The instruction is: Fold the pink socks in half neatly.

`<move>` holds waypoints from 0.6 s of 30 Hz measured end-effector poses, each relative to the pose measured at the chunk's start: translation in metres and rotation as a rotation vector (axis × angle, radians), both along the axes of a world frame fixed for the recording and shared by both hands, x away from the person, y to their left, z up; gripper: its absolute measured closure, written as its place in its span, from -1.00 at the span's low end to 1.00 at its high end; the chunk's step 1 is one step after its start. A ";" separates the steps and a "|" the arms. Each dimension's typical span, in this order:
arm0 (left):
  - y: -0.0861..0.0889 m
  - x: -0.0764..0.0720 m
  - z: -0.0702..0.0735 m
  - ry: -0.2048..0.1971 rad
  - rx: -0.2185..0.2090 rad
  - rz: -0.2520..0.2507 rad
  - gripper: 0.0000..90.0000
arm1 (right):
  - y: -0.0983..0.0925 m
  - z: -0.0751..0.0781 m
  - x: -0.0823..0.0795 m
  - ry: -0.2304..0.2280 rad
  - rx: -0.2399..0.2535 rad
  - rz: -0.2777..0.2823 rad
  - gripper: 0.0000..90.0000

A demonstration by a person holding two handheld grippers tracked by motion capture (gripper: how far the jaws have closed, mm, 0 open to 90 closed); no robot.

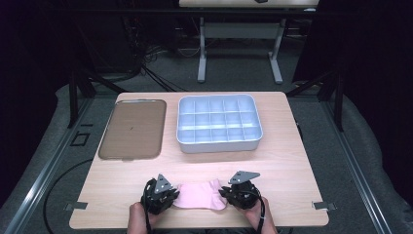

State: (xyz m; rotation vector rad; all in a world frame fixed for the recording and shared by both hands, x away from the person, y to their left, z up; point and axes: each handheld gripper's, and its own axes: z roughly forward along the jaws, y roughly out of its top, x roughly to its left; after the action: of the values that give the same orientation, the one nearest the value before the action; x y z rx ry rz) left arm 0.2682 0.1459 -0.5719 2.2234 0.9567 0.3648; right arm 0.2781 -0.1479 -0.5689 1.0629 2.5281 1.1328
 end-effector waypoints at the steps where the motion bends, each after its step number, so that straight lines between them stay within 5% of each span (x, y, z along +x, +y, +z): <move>1: 0.000 0.000 0.000 -0.001 -0.001 0.000 0.86 | 0.000 0.001 0.000 -0.001 -0.002 0.000 0.83; 18: -0.012 0.001 0.010 -0.035 -0.043 -0.024 0.86 | -0.016 0.015 0.003 -0.021 0.006 -0.013 0.82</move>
State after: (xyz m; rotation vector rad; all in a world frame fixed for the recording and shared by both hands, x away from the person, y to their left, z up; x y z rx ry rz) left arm 0.2691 0.1341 -0.5619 2.1811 0.9106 0.3675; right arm 0.2811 -0.1640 -0.5541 1.0621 2.4998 1.1428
